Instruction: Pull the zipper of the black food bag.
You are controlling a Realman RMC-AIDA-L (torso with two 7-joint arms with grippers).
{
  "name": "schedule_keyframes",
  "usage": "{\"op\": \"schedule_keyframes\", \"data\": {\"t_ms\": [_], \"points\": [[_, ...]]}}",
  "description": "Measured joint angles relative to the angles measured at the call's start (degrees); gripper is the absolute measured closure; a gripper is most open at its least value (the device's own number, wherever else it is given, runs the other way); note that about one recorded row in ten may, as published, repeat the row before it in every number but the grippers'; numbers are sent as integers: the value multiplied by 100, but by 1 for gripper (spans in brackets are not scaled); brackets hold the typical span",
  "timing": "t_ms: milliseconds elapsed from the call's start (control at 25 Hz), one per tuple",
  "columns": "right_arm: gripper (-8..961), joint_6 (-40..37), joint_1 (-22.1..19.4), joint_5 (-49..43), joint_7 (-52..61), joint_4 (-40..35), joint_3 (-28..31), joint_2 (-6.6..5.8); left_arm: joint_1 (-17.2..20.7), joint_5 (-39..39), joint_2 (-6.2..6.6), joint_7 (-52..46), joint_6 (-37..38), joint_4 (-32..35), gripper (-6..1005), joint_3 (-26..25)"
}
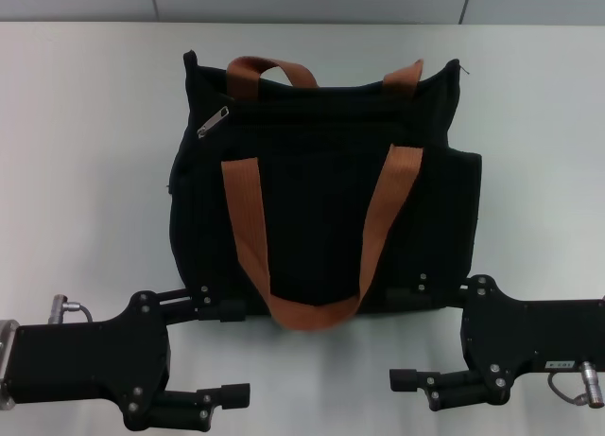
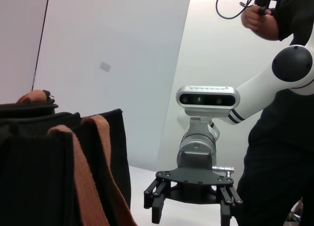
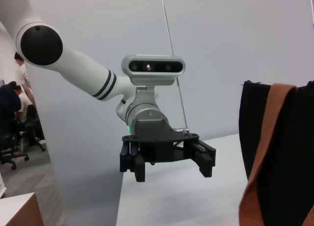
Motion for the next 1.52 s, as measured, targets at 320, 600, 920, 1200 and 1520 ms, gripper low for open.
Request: {"op": "schedule_keyframes", "data": {"t_ms": [320, 600, 920, 1200, 1520], "points": [[137, 0, -5, 13, 0, 0, 0, 0, 0, 0, 0, 0, -23, 17, 183, 0], [139, 4, -2, 24, 0, -14, 0, 0, 0, 0, 0, 0, -23, -2, 184, -2], [141, 7, 0, 36, 0, -20, 68, 0, 0, -3, -3, 0, 67, 6, 184, -63], [143, 15, 0, 37, 0, -22, 71, 0, -57, -101, -242, 182, 520, 3, 183, -1217], [145, -17, 0, 37, 0, -38, 70, -3, -56, -510, -147, 391, -122, -3, 183, -2983]]}}
